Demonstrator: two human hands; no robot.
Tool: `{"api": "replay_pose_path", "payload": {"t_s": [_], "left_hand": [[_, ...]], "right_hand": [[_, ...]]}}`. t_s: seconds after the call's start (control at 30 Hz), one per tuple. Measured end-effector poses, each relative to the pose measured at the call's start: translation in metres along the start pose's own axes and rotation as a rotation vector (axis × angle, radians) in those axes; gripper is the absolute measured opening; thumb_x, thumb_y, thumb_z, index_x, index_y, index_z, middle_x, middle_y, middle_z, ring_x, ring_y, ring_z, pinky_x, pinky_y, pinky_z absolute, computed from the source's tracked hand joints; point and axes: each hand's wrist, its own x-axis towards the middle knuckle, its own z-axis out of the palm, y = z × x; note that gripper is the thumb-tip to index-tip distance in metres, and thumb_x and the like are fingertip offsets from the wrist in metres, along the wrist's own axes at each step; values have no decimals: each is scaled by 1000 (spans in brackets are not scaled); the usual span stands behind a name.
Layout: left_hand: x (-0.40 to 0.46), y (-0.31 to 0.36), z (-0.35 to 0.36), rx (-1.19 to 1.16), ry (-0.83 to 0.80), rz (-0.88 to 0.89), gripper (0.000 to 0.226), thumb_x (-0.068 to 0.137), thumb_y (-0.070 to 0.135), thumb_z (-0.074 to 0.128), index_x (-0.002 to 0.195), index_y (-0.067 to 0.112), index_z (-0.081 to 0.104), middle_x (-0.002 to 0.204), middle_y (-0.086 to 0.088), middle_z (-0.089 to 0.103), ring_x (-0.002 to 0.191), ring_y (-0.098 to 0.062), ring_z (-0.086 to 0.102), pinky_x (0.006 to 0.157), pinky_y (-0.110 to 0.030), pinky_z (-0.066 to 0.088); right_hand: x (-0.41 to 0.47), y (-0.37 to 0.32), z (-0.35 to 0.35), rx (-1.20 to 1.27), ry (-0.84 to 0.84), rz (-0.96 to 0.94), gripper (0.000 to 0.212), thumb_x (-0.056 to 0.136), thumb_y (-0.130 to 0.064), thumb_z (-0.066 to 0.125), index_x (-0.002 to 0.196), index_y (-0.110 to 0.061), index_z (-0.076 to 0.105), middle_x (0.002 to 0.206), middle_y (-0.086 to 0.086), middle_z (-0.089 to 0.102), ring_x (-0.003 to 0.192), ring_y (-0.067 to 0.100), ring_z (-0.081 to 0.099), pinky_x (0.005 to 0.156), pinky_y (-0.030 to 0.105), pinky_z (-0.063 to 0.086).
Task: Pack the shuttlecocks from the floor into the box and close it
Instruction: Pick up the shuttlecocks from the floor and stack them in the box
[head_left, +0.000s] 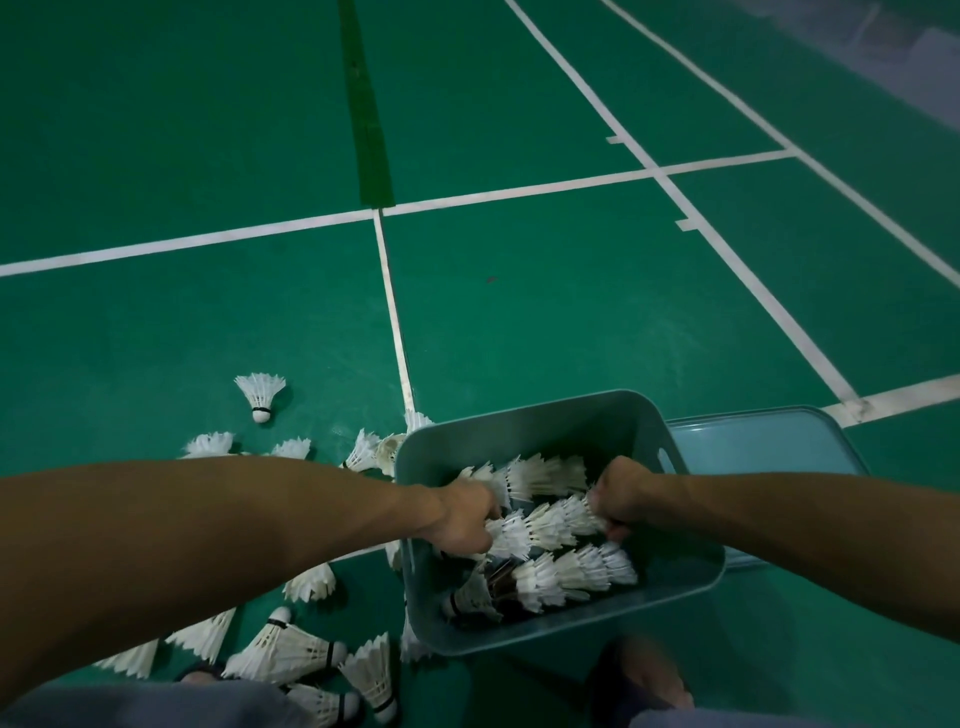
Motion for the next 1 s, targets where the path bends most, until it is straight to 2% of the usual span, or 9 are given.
{"api": "replay_pose_path", "payload": {"t_s": [0.17,0.3,0.43,0.5,0.6,0.67,0.73,0.83,1.0], "left_hand": [[-6,2,-6,-42,41,36,40,102,20,60,141,13,55,135,-9,65,120,-26,64,103,-36,54],[-21,10,-21,-65,127,118,37,102,25,59,138,18,59,130,-2,68,116,-21,65,102,-37,55],[-41,11,-35,-124,268,228,29,103,24,59,131,20,65,119,5,72,101,-10,69,87,-23,55],[-53,5,-41,-133,336,268,24,104,23,58,127,21,66,111,8,73,95,-9,72,83,-27,60],[-69,-13,-47,-117,449,280,15,104,23,56,115,25,67,100,11,71,85,-14,73,76,-40,64],[-79,-29,-53,-76,532,257,13,103,20,57,107,28,66,91,11,70,77,-11,70,72,-34,62],[-91,-47,-61,-47,593,208,13,102,18,59,102,29,66,78,7,68,65,-7,63,63,-24,54],[-106,-86,-66,-16,630,109,12,100,19,60,100,30,64,68,5,65,56,-8,55,58,-31,50],[-124,-152,-61,71,611,-56,6,99,29,61,105,29,63,73,10,66,64,-6,61,62,-34,54]], "right_hand": [[-1,8,10,274,-15,56,15,94,-4,70,82,3,70,64,14,65,47,18,61,50,27,55],[-5,11,0,150,2,26,5,91,2,69,91,6,72,74,12,68,60,19,66,56,25,56],[-19,8,-9,-37,47,-41,15,91,0,65,77,-6,64,76,7,62,74,19,64,55,22,49],[-30,4,-9,-86,123,-129,13,92,-3,62,82,-8,66,83,6,66,81,19,65,64,24,52],[-58,-11,-4,-26,242,-373,14,99,-14,61,112,-12,66,107,0,68,92,12,64,80,22,52],[-77,-27,0,-23,312,-554,20,101,-21,58,120,-17,64,115,-4,66,97,7,62,88,24,54],[-90,-48,2,-78,357,-703,21,101,-25,55,120,-22,64,116,-7,65,100,5,61,92,28,56],[-101,-86,2,-186,388,-898,18,101,-28,54,116,-23,63,111,-8,62,98,5,56,91,25,51],[-100,-160,-2,-262,467,-1070,13,101,-24,55,111,-22,63,106,-6,62,98,10,55,89,25,47]]}}
